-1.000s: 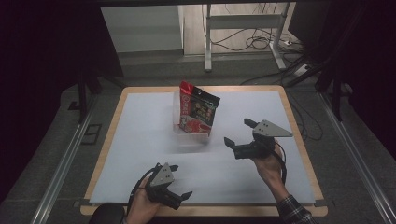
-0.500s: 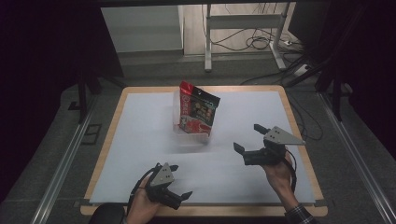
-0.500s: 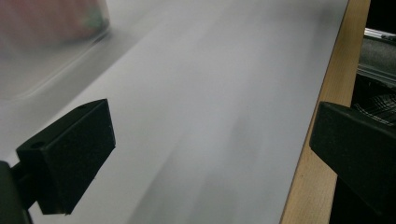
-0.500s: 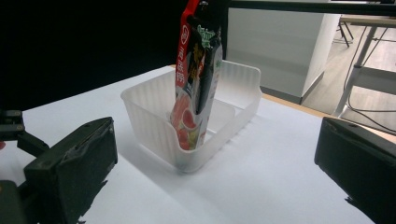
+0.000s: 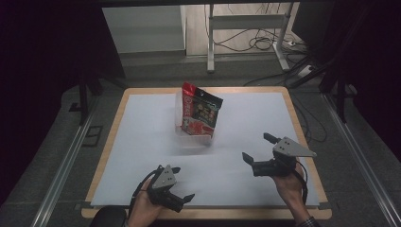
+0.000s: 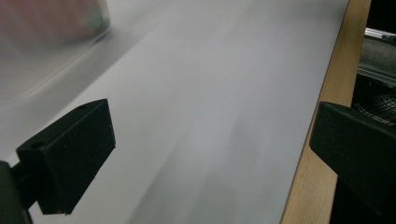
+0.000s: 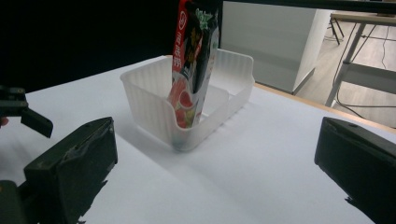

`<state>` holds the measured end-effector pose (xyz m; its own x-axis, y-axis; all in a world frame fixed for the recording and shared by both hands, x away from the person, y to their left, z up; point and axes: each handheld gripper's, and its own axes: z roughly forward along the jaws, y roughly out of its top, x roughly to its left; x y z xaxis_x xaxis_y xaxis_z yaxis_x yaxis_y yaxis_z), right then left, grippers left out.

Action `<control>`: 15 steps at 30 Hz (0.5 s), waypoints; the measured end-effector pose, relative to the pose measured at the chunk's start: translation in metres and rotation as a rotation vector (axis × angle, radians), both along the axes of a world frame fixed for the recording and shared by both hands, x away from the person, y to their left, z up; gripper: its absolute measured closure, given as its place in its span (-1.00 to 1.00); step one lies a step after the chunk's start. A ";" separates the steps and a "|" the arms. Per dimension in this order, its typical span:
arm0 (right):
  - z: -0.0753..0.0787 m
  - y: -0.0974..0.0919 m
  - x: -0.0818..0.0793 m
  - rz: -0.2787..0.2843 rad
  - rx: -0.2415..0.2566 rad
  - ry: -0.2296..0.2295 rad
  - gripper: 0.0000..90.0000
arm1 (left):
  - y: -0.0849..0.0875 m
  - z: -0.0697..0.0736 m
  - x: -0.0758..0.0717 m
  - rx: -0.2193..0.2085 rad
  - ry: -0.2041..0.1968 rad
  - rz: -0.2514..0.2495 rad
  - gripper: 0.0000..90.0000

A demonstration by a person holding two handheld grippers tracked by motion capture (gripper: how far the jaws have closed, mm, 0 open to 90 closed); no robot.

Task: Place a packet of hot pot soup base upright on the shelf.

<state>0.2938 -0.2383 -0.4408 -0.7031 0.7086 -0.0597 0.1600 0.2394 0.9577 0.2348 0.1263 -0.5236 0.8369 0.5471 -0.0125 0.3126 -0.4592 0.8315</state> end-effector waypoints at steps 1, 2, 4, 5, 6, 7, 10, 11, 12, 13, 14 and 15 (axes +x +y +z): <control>-0.001 -0.001 -0.001 -0.002 -0.001 0.001 -1.00 | 0.000 0.000 0.000 0.001 0.001 -0.001 -1.00; -0.002 -0.003 -0.003 -0.004 -0.004 0.000 -1.00 | 0.000 0.000 0.000 0.001 0.001 -0.001 -1.00; -0.003 -0.005 -0.007 -0.010 -0.006 0.003 -1.00 | 0.000 0.000 0.000 0.002 0.001 -0.002 -1.00; -0.004 -0.007 -0.008 -0.010 -0.005 0.005 -1.00 | 0.000 0.000 0.000 0.002 0.001 -0.001 -1.00; -0.005 -0.009 -0.010 -0.007 -0.001 0.001 -1.00 | 0.000 0.000 0.000 0.002 0.001 -0.001 -1.00; -0.005 -0.011 -0.012 -0.008 0.001 -0.003 -1.00 | 0.000 0.000 0.000 0.002 0.001 -0.002 -1.00; -0.005 -0.016 -0.016 -0.011 0.007 -0.014 -1.00 | 0.000 0.000 0.000 0.002 0.002 -0.002 -1.00; -0.005 -0.018 -0.018 -0.014 0.009 -0.013 -1.00 | 0.000 0.000 0.000 0.003 0.003 -0.002 -1.00; -0.005 -0.019 -0.020 -0.018 0.005 -0.016 -1.00 | 0.000 0.000 0.000 0.003 0.003 -0.003 -1.00; -0.006 -0.021 -0.021 -0.022 0.001 -0.017 -1.00 | 0.000 0.000 0.000 0.005 0.004 -0.004 -1.00; -0.006 -0.022 -0.023 -0.025 -0.001 -0.018 -1.00 | 0.000 0.000 0.000 0.004 0.003 -0.003 -1.00; -0.007 -0.024 -0.024 -0.029 -0.001 -0.014 -1.00 | 0.000 0.000 0.000 0.004 0.003 -0.003 -1.00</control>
